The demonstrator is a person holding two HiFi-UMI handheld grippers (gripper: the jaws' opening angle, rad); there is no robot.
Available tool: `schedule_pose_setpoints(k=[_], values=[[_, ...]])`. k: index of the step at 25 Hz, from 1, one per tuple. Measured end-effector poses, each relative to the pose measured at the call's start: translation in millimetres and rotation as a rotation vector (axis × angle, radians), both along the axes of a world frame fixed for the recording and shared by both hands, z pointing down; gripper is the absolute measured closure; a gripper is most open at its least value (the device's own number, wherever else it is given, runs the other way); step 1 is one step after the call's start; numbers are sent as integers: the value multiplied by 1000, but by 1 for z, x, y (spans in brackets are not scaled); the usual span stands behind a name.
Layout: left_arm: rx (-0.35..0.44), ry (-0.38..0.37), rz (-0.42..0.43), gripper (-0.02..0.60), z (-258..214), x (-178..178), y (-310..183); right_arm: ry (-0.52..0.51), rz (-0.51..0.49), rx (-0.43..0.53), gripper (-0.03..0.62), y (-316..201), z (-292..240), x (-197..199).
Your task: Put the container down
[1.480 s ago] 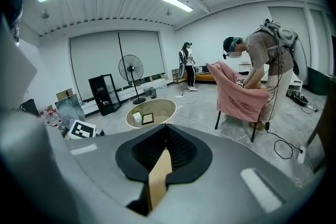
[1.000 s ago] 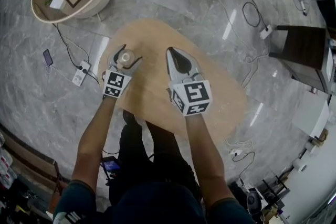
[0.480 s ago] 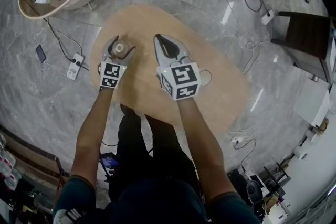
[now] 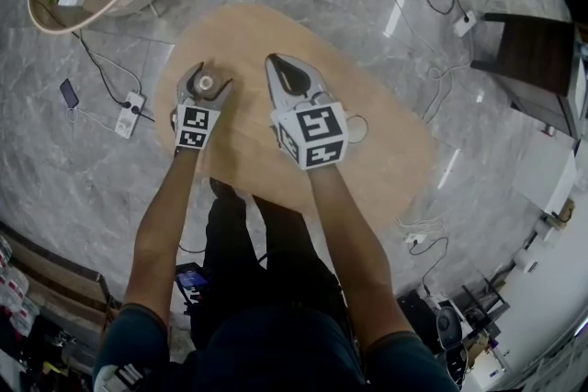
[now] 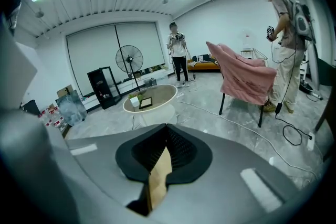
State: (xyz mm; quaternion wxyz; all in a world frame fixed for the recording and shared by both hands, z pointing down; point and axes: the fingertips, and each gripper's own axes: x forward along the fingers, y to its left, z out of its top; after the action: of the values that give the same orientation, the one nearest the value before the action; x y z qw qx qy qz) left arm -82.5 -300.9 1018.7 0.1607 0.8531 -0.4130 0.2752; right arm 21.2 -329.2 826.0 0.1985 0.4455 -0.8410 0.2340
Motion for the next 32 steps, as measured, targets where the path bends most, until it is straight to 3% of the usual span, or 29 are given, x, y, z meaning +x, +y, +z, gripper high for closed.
schedule_pose_setpoints(k=[11, 18, 26, 32], values=[[5, -50, 92, 208, -18, 4, 14, -4, 3, 1, 590, 5, -24, -8], [86, -7, 79, 213, -108, -7, 12, -8, 10, 33, 589, 10, -72, -11], [239, 83, 11, 345, -264, -39, 6, -25, 15, 89, 589, 24, -157, -21], [324, 136, -45, 503, -378, -80, 13, -37, 4, 173, 589, 38, -238, -34]])
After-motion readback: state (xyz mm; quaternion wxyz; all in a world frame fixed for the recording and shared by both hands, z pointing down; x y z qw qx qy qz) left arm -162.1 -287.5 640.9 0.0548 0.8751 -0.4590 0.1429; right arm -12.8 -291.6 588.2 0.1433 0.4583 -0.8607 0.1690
